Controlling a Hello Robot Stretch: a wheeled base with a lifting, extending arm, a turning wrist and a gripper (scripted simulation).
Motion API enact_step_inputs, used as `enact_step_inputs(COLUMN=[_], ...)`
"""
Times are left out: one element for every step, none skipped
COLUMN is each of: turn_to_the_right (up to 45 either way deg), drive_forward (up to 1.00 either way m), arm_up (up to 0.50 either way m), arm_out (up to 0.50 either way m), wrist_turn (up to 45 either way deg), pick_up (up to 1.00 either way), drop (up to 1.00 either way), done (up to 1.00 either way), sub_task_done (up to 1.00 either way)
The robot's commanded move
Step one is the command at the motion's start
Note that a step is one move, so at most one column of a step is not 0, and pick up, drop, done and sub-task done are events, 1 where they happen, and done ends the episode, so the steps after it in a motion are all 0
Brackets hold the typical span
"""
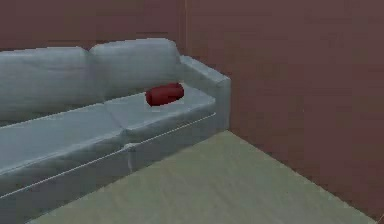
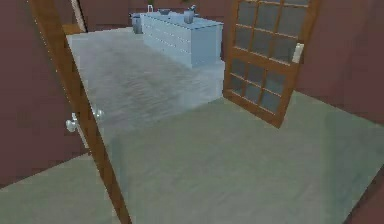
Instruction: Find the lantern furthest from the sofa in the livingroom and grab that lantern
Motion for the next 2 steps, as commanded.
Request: enact_step_inputs(turn_to_the_right=[0.0, 42.0], drive_forward=[0.95, 0.0], arm_up=[0.0, 0.0], arm_out=[0.0, 0.0], wrist_turn=[0.0, 0.0], pick_up=[0.0, 0.0], drop=[0.0, 0.0], done=[0.0, 0.0], sub_task_done=[0.0, 0.0])
